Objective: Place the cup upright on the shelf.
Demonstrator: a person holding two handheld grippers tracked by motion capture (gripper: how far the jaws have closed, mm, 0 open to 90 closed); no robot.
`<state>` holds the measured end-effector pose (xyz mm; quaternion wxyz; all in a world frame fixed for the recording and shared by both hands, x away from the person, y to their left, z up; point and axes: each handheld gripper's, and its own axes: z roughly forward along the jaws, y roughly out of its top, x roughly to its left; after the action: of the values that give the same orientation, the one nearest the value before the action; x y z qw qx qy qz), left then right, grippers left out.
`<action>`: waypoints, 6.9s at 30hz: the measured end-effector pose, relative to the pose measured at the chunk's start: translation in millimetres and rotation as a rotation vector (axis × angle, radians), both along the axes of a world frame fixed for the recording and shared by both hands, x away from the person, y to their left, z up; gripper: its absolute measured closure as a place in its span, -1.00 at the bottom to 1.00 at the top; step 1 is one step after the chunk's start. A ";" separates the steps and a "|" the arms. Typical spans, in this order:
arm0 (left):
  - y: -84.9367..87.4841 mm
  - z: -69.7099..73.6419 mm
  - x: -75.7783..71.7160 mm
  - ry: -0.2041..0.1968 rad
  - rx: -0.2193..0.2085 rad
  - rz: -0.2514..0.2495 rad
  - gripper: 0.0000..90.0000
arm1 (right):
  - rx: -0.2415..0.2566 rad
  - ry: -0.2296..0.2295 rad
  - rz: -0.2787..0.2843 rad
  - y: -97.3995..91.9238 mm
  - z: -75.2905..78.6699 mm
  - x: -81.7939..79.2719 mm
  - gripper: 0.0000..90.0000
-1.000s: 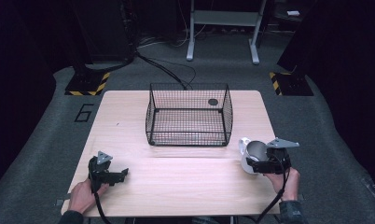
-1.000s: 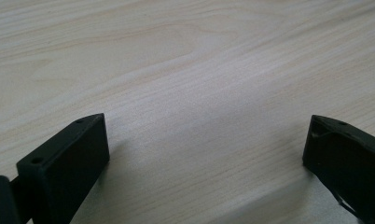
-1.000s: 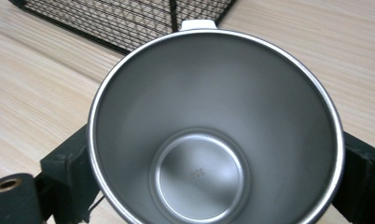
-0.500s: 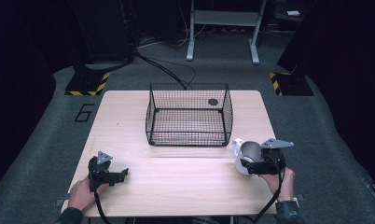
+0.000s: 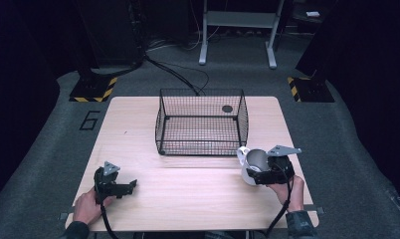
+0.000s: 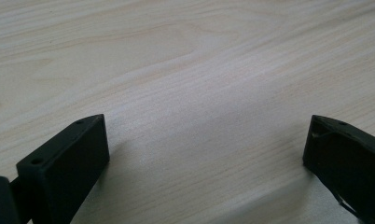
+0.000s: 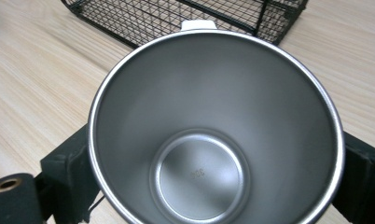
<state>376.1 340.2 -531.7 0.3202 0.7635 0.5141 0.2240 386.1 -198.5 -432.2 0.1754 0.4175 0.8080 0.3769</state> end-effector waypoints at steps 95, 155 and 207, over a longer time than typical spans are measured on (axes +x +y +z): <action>-0.2 -0.2 0.1 -0.001 -0.005 0.004 -1.00 | 0.021 -0.098 0.131 89.4 91.1 98.8 -0.84; -0.8 -0.9 0.1 -0.006 -0.014 0.008 -1.00 | -0.005 0.036 0.053 136.1 15.1 189.8 -0.84; -0.3 -0.6 0.2 -0.005 -0.006 0.004 -1.00 | -0.123 0.184 0.015 146.1 18.4 196.0 -0.98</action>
<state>376.3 339.9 -532.3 0.3234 0.7610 0.5153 0.2252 582.1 -52.4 -413.9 0.1228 0.4330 0.8453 0.2879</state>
